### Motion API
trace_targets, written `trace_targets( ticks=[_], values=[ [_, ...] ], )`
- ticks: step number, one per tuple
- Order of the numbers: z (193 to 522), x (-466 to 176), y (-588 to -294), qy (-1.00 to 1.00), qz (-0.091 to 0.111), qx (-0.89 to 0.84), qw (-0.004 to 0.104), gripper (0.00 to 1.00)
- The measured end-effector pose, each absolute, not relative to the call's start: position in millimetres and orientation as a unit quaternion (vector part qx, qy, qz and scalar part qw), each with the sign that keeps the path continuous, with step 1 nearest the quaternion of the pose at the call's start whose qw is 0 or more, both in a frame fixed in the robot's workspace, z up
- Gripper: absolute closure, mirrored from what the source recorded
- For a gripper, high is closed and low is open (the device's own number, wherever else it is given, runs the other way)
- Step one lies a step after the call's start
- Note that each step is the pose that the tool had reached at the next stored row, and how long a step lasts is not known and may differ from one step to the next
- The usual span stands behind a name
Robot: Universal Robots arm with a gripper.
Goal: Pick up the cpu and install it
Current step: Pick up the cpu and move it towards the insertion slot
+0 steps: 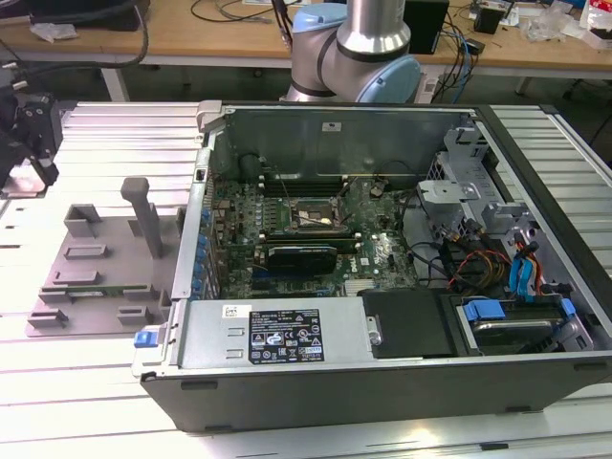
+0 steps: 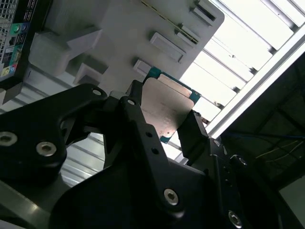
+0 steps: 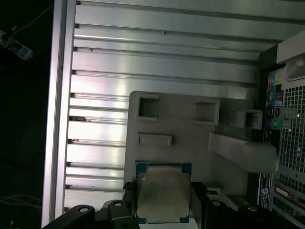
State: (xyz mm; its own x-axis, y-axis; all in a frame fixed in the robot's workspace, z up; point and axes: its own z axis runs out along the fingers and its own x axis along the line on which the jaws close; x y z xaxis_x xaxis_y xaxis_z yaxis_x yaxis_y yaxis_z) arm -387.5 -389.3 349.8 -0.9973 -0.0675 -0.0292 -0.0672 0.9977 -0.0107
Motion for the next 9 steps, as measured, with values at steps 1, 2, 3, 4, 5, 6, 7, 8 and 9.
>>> trace_targets(
  ticks=[1, 2, 3, 4, 5, 6, 7, 8, 9],
  values=[
    [351, -388, -389, 0.999, -0.005, -0.034, 0.015, 0.45],
    [354, -388, -389, 0.999, -0.005, -0.034, 0.015, 0.45],
    [357, -388, -389, 0.999, -0.005, -0.034, 0.015, 0.45],
    [360, -388, -389, 0.999, -0.005, -0.034, 0.015, 0.45],
    [362, -388, -389, 0.999, -0.005, -0.034, 0.015, 0.45],
    [363, -388, -389, 0.999, -0.005, -0.034, 0.015, 0.45],
    [365, -388, -389, 0.999, -0.005, -0.034, 0.015, 0.45],
    [368, -388, -389, 0.999, -0.005, -0.034, 0.015, 0.45],
    [370, -388, -389, 0.999, -0.005, -0.034, 0.015, 0.45]
  ],
)
